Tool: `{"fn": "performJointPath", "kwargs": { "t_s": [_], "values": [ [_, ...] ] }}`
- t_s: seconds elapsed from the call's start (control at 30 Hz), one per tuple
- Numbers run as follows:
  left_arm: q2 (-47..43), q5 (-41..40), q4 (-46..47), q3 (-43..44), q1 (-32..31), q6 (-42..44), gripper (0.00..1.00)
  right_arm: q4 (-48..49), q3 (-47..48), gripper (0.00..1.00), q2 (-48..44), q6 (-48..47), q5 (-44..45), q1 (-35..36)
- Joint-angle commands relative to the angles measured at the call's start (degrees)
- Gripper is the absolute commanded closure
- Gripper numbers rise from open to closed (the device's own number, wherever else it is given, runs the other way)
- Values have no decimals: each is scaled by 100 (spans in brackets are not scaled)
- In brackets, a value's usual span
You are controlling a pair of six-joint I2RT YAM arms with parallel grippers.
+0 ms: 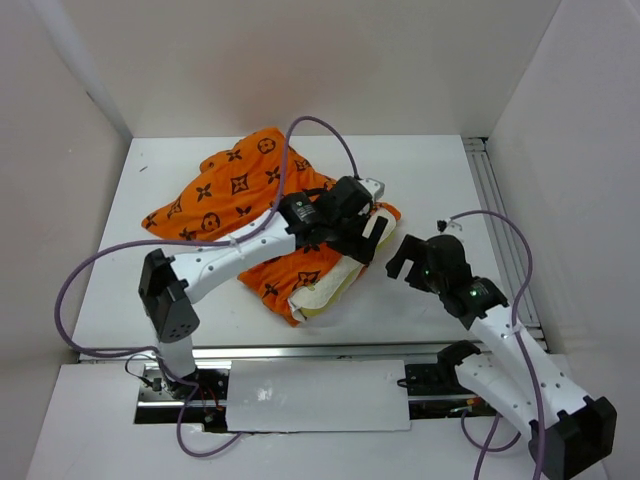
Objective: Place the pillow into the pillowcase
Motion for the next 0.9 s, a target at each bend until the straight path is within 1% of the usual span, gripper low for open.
{"fn": "performJointPath", "kwargs": {
  "t_s": [0.0, 0.07, 0.1, 0.13, 0.2, 0.33, 0.43, 0.5, 0.57, 0.63, 0.73, 0.8, 0.83, 0.87],
  "values": [
    [-525, -286, 124, 110, -61, 478, 3, 895, 335, 0, 469, 95, -7, 31],
    [-526, -311, 44, 163, -61, 478, 3, 1038, 492, 0, 673, 166, 47, -22],
    [-526, -424, -78, 215, -61, 478, 3, 1038, 554, 0, 743, 227, 282, -22],
    [-430, -739, -166, 294, -113, 417, 3, 1038, 555, 0, 744, 288, 363, -22],
    [-263, -996, -333, 373, -114, 417, 2, 1038, 555, 0, 744, 289, 547, -83],
    [124, -997, -405, 313, -114, 522, 2, 574, 555, 0, 393, 341, 838, -285],
    [475, -1374, -475, 199, -114, 522, 2, 249, 555, 0, 130, 403, 1039, -443],
    [660, -1454, -475, 198, -114, 470, 2, 98, 555, 0, 51, 403, 1110, -505],
    [924, -1454, -475, 250, -114, 470, 2, 19, 503, 0, -3, 403, 1058, -505],
    [1134, -1743, -475, 338, -114, 417, 2, -34, 502, 0, -73, 403, 875, -505],
    [1556, -1867, -615, 557, -27, 356, 0, -34, 441, 0, -196, 403, 742, -505],
    [1785, -1867, -615, 620, 123, 268, 5, -34, 441, 0, -363, 350, 689, -505],
    [1847, -1867, -685, 620, 210, 267, 17, -34, 441, 0, -459, 281, 689, -505],
    [1847, -1867, -773, 620, 211, 215, 27, -34, 441, 0, -460, 280, 628, -505]
  ]
}}
